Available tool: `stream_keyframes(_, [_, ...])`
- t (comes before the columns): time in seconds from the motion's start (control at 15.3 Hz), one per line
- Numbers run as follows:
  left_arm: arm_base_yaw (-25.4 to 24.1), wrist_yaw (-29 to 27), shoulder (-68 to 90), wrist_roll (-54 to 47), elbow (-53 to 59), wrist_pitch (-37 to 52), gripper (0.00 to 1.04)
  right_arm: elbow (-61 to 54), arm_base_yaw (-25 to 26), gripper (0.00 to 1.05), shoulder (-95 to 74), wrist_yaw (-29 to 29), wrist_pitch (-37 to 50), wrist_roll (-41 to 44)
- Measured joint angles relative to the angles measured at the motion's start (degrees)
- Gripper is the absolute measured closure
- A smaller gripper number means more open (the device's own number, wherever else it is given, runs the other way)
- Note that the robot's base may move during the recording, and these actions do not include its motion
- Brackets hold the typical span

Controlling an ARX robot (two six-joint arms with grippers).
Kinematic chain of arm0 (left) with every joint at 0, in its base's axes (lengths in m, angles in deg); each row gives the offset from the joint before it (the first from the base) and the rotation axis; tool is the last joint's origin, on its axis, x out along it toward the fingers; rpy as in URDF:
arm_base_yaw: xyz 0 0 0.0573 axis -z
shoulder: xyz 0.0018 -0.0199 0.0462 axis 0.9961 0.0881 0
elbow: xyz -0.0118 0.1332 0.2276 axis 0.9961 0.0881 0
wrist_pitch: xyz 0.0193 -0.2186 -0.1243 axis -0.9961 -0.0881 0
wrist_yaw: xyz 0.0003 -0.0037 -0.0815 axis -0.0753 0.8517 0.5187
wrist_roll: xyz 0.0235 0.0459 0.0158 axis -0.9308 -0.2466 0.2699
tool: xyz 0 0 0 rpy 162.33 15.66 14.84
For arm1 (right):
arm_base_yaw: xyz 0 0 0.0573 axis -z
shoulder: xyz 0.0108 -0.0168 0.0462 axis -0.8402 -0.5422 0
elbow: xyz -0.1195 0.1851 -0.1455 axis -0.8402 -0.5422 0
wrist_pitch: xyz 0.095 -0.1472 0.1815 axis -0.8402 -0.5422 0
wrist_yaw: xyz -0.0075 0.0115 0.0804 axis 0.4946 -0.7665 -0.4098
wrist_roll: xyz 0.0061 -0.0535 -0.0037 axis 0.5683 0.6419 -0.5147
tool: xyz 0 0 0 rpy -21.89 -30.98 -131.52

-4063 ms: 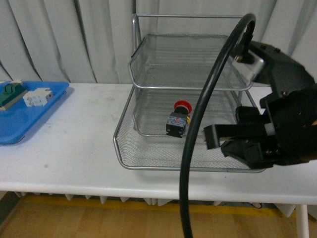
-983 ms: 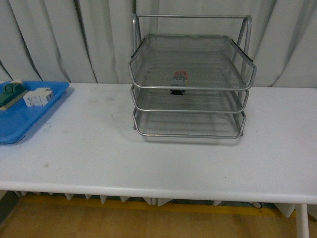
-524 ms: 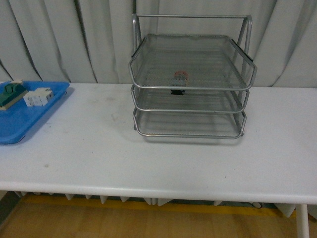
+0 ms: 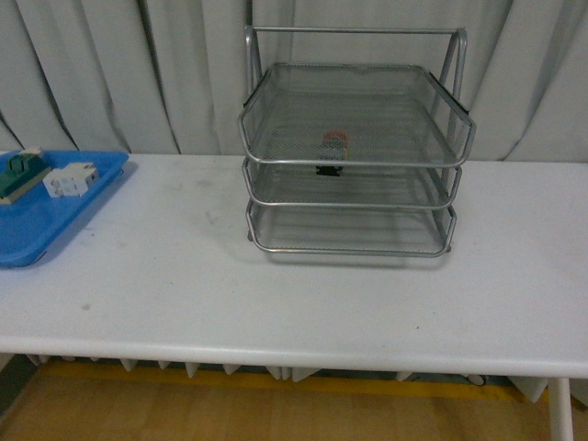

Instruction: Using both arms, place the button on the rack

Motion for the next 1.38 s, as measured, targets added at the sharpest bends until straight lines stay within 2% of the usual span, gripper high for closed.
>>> stream_keyframes(0.79, [0.0,0.0,0.0,0.0,0.0,0.0,0.07,0.0,0.0,1.03,18.3,0.0,-16.9,0.0])
stream_keyframes(0.92, [0.0,0.0,0.0,0.0,0.0,0.0,0.07,0.0,0.0,1.03,25.7,0.0,-27.3,0.0])
stream_keyframes(1.18, [0.0,0.0,0.0,0.0,0.0,0.0,0.07,0.0,0.0,1.03,28.0,0.0,-27.0,0.0])
stream_keyframes(1.25, [0.0,0.0,0.0,0.0,0.0,0.0,0.07,0.0,0.0,0.98,27.9,0.0,-27.2,0.1])
stream_keyframes(1.38, [0.0,0.0,0.0,0.0,0.0,0.0,0.07,0.0,0.0,0.73,27.9,0.0,-27.1,0.1])
